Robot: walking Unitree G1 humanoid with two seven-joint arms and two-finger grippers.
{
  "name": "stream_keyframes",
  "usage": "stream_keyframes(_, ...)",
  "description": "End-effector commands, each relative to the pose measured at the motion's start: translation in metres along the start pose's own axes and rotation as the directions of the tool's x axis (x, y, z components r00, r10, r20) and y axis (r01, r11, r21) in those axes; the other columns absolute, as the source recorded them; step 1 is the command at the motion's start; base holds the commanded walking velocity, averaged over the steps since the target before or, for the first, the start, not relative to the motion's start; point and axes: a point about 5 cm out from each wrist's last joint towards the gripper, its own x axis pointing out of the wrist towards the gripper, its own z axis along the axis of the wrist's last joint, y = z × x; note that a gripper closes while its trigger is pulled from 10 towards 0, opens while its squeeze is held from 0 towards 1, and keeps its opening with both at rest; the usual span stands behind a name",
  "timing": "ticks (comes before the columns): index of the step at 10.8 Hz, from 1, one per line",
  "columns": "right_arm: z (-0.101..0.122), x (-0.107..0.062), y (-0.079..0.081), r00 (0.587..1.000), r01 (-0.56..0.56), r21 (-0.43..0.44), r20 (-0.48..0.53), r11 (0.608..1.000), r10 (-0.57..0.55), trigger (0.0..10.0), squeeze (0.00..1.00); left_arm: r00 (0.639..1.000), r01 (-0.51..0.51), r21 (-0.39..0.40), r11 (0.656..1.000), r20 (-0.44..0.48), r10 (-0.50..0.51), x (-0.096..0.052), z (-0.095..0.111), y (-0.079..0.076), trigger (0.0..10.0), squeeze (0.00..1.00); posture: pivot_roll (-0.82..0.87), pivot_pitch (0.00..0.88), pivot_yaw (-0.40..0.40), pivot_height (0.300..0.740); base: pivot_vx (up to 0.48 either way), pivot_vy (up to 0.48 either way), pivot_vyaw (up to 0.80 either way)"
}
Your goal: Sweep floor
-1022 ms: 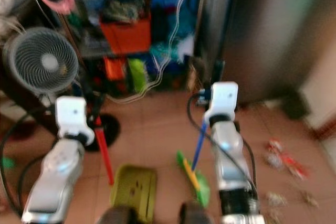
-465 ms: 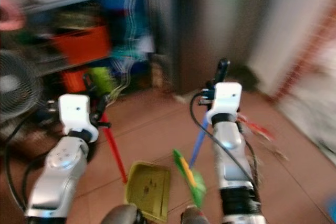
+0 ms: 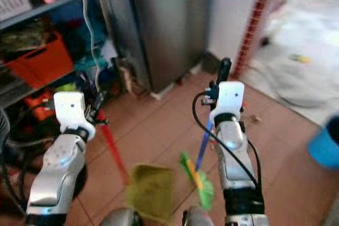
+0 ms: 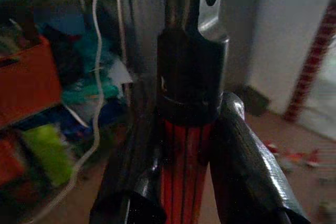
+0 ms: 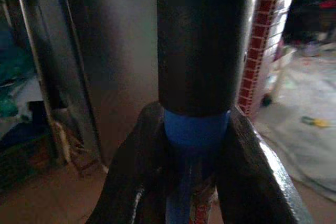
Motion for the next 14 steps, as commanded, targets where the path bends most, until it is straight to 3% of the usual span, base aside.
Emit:
stream_keyframes(1, 0.007, 0.001, 0.009, 0.999, -0.029, 0.012, 0.022, 1.000, 0.029, 10.0, 0.00, 0.999, -0.016, -0.005, 1.000, 0.034, 0.017, 0.001, 0.010, 0.010, 10.0, 0.00, -0.03, 0.089, 0.088, 0.740, 0.000, 0.480, -0.80)
stream_keyframes(3, 0.006, 0.000, 0.008, 1.000, -0.022, 0.011, 0.017, 1.000, 0.022, 10.0, 0.00, 0.997, -0.022, 0.054, 0.998, 0.072, 0.018, 0.001, 0.014, 0.010, 10.0, 0.00, -0.03, 0.087, 0.085, 0.740, 0.000, 0.480, -0.80)
stream_keyframes(6, 0.005, 0.002, 0.004, 1.000, 0.000, -0.010, 0.010, 1.000, 0.000, 10.0, 0.00, 0.996, -0.039, 0.071, 0.997, 0.087, 0.033, 0.002, 0.016, 0.011, 10.0, 0.00, -0.04, 0.086, 0.081, 0.740, 0.000, 0.261, -0.80)
stream_keyframes(9, 0.006, 0.001, 0.004, 1.000, 0.002, -0.008, 0.016, 1.000, -0.002, 10.0, 0.00, 0.994, 0.026, 0.023, 0.999, 0.104, -0.028, 0.002, 0.020, 0.009, 10.0, 0.00, -0.04, 0.085, 0.085, 0.740, 0.000, 0.000, 0.00)
stream_keyframes(14, 0.007, 0.001, 0.003, 1.000, 0.012, -0.031, 0.021, 0.999, -0.012, 10.0, 0.00, 0.993, 0.065, -0.016, 0.998, 0.097, -0.063, 0.000, 0.019, 0.006, 10.0, 0.00, -0.04, 0.089, 0.087, 0.740, 0.360, 0.000, -0.70)
